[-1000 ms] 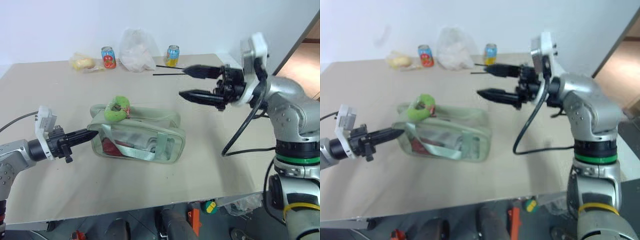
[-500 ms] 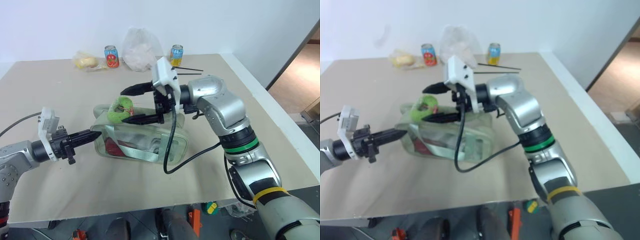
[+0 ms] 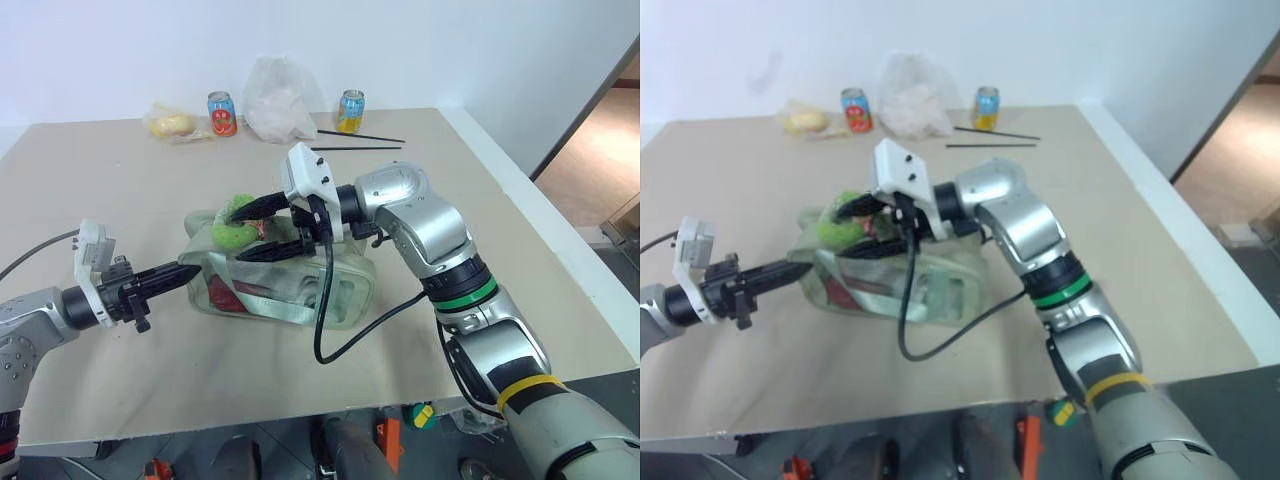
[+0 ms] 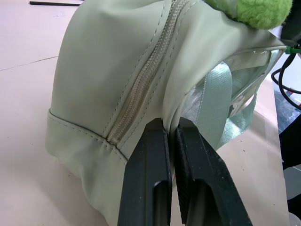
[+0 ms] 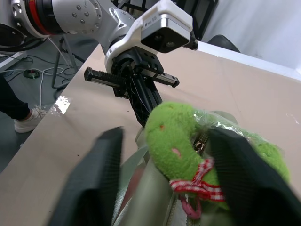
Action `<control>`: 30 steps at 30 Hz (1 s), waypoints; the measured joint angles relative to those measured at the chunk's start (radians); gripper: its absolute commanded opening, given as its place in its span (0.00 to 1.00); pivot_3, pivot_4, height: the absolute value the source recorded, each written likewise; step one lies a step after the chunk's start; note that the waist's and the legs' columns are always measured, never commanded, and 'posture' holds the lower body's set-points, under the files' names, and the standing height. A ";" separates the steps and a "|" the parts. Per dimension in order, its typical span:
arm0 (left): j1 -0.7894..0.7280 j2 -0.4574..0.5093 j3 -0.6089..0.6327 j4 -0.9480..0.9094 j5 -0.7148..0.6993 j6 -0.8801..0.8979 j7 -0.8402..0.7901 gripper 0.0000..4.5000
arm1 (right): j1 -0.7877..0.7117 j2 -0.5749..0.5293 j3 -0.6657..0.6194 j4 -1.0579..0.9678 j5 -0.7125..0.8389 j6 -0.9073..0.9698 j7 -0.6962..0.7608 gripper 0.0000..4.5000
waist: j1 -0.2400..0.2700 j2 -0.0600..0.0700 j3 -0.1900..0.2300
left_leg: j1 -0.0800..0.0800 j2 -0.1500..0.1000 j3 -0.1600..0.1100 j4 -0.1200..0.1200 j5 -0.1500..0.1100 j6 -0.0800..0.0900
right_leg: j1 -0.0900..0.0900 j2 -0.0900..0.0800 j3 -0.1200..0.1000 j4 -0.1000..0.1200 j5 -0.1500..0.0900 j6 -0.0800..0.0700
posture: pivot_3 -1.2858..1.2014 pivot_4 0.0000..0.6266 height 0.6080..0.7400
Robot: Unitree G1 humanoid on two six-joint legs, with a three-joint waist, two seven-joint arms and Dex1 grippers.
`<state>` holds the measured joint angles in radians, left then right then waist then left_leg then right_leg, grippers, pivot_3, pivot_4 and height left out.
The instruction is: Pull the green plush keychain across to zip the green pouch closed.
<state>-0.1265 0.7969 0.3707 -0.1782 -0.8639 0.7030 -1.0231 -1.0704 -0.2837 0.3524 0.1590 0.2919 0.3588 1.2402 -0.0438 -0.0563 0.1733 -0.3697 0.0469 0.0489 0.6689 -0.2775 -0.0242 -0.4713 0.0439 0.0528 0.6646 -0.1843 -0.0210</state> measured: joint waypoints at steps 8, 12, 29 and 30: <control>-0.001 -0.006 0.000 0.000 -0.010 0.002 0.020 0.00 | 0.005 0.006 0.000 0.024 -0.022 -0.017 0.011 0.00 | 0.000 0.000 0.000 | 0.000 0.000 0.000 0.000 0.000 0.000 | 0.000 0.000 0.000 0.000 0.000 0.000 | 0.52 0.24 1.00; -0.003 -0.008 0.000 0.000 -0.017 0.003 0.033 0.00 | 0.005 0.005 0.000 0.026 -0.023 -0.022 0.021 0.00 | 0.000 0.000 0.000 | 0.000 0.000 0.000 0.000 0.000 0.000 | 0.000 0.000 0.000 0.000 0.000 0.000 | 0.52 0.24 1.00; -0.001 -0.020 -0.009 -0.037 -0.044 0.024 0.064 0.00 | 0.170 -0.467 -0.278 0.044 -0.004 -0.001 -0.005 0.00 | 0.011 0.000 0.000 | -0.002 -0.003 0.001 0.000 -0.002 0.003 | 0.000 -0.003 0.001 -0.002 -0.002 0.003 | 0.52 0.24 1.00; 0.002 -0.021 -0.007 -0.038 -0.050 0.025 0.065 0.00 | 0.219 -0.511 -0.283 0.045 -0.024 0.000 -0.014 0.00 | 0.010 0.001 0.000 | -0.001 -0.003 0.002 0.000 -0.002 0.003 | 0.000 -0.003 0.003 -0.002 -0.002 0.003 | 0.52 0.24 1.00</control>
<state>-0.1242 0.7759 0.3635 -0.2157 -0.9135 0.7281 -0.9577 -0.8514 -0.7949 0.0694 0.2039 0.2676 0.3592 1.2262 -0.0333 -0.0557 0.1738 -0.3711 0.0441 0.0507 0.6689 -0.2800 -0.0208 -0.4711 0.0414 0.0553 0.6627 -0.1863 -0.0182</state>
